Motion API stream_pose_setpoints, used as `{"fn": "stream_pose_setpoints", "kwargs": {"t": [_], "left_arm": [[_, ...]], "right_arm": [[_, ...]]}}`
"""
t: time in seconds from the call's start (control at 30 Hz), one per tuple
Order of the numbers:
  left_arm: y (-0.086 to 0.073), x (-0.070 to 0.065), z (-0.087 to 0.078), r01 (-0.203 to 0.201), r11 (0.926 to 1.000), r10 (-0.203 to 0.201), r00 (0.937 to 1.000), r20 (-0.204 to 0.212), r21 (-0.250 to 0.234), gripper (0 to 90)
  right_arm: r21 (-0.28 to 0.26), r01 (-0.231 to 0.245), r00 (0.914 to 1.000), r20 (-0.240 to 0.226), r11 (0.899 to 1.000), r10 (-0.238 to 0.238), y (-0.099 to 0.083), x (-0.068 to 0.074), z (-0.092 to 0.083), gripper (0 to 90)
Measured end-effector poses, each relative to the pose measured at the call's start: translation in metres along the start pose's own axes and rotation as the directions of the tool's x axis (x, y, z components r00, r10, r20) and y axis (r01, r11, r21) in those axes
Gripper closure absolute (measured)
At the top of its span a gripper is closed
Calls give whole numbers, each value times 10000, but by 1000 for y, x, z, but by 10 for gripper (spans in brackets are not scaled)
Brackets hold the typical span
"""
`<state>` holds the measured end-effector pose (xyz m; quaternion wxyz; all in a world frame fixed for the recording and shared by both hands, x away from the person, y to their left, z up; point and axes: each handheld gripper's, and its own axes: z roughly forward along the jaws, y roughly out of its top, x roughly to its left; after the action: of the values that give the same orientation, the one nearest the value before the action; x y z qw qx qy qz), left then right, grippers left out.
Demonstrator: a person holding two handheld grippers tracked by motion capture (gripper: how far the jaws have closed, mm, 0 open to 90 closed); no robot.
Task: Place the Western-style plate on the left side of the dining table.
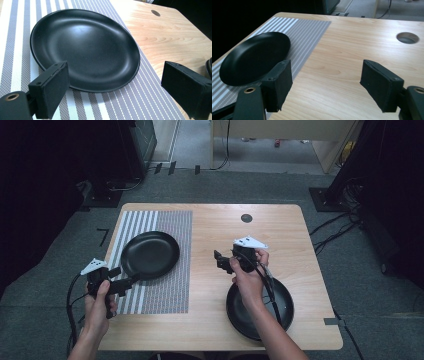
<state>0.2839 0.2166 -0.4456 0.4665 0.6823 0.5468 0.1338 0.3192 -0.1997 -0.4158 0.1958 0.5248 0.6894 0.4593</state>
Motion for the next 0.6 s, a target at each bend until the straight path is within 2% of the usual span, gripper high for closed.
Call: {"fn": "stream_pose_setpoints", "kwargs": {"t": [0.4,0.5,0.6], "left_arm": [[-25,-5,-3,-23,10000,24,9998,-182,78,81],[-33,-5,-2,-80,9998,85,9995,-320,169,81],[-42,-4,-2,-175,9997,185,9978,-640,158,81]], "right_arm": [[-136,-421,9981,441,9990,426,-22,-37,-32,254],[-144,-495,9971,579,9987,503,-29,-46,-39,256],[-197,-561,9958,719,9982,573,-35,-56,-45,257]]}}
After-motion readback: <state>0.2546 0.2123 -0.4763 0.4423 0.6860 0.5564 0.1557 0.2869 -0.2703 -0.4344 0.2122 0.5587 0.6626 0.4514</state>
